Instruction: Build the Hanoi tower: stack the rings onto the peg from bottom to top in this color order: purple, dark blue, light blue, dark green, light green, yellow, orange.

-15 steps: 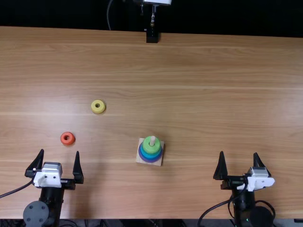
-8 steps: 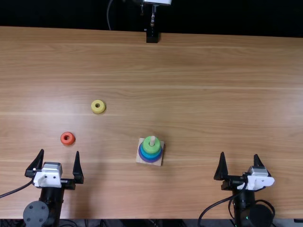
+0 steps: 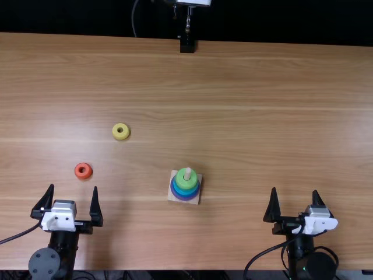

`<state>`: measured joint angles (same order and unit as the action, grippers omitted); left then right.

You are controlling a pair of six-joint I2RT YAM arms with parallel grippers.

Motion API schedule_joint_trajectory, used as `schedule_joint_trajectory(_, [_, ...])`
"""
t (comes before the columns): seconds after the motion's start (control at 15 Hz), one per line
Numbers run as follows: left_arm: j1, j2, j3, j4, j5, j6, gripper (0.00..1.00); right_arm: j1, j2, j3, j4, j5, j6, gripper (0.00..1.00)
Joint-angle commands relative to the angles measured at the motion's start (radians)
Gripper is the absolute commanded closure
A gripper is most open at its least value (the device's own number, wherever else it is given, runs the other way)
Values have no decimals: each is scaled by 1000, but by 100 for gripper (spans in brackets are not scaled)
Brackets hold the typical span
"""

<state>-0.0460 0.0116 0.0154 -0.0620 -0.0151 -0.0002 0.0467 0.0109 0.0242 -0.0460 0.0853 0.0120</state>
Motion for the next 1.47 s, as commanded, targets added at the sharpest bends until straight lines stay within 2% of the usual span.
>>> schedule_joint_trajectory(0.0, [-3,-12,-15,-13,2,9,0,-10,-11,-9,3,-6,-1,0])
schedule_joint_trajectory(0.6, [20,-12,-3,-10,0,2,0,-10,-11,-9,3,-8,-1,0])
schedule_joint_trajectory(0.73, [40,111,98,3,-9,6,0,-10,-11,-9,3,-6,-3,0])
schedule_joint_trajectory(0.93, [43,338,288,7,2,9,0,-10,-11,-9,3,-6,-1,0])
schedule_joint_trajectory(1.4, [20,889,653,5,6,-5,0,-10,-11,-9,3,-6,-1,0])
